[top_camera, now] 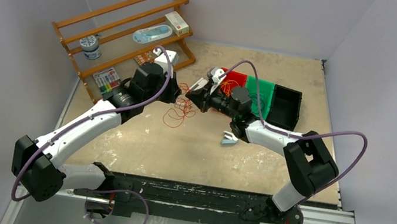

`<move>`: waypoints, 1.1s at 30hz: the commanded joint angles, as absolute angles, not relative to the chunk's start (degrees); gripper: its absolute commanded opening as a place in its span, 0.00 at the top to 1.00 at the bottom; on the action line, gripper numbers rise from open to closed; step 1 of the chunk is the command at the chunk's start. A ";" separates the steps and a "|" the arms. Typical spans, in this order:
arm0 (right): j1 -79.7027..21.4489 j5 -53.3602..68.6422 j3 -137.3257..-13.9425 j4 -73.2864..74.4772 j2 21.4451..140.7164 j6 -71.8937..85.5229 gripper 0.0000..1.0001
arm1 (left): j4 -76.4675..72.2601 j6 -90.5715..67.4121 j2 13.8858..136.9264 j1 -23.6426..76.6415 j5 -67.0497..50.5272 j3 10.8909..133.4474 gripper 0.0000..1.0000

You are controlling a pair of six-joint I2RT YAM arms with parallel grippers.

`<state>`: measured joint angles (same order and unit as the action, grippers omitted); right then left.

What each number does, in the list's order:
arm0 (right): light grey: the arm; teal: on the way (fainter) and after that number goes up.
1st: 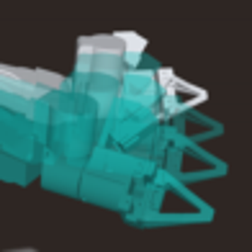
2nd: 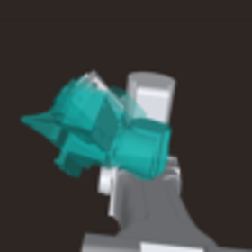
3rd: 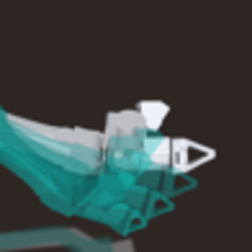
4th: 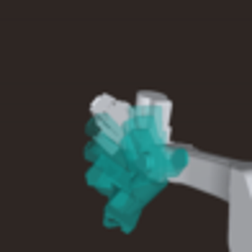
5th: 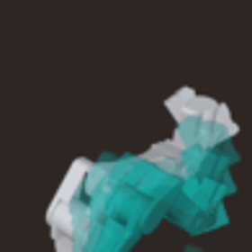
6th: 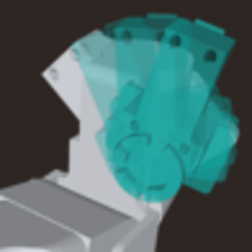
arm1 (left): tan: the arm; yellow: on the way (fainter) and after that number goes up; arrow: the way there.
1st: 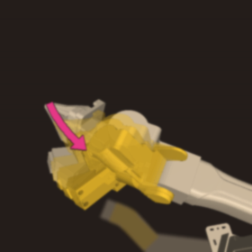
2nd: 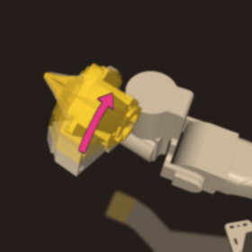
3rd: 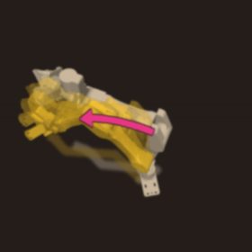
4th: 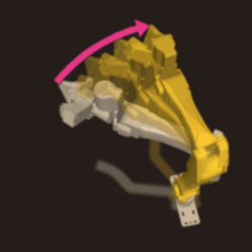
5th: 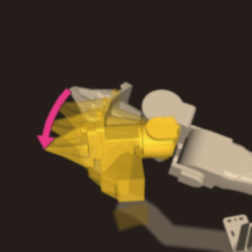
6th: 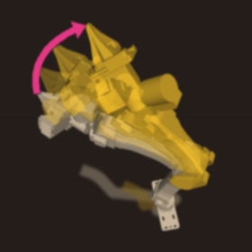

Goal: Untangle the cables

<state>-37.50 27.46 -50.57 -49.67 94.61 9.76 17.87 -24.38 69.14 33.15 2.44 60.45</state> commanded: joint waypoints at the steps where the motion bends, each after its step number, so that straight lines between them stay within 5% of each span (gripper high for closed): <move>1: -37.63 22.32 -49.19 -51.98 89.35 13.10 1.00 | 15.59 -24.19 67.01 33.40 5.29 59.72 0.92; 10: -37.23 15.75 -51.31 -42.64 84.73 16.34 1.00 | 14.13 -26.03 66.50 33.22 6.94 57.50 0.62; 14: -37.09 13.49 -52.21 -39.80 83.59 16.94 1.00 | 13.75 -26.34 66.14 33.01 7.49 56.70 0.59; 19: -36.85 13.82 -52.00 -38.95 82.41 17.01 1.00 | 13.15 -26.63 65.70 32.78 7.56 55.79 0.69; 27: -36.44 12.16 -53.04 -36.51 81.08 20.35 1.00 | 11.96 -27.40 65.89 32.61 7.03 55.11 0.53; 33: -36.35 12.31 -54.12 -35.27 79.98 20.65 1.00 | 10.60 -27.68 66.31 32.60 5.97 54.92 0.51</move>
<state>-36.67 12.93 -50.89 -34.41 82.74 19.51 14.28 -26.59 67.16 33.01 6.61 55.35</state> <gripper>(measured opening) 0.011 0.485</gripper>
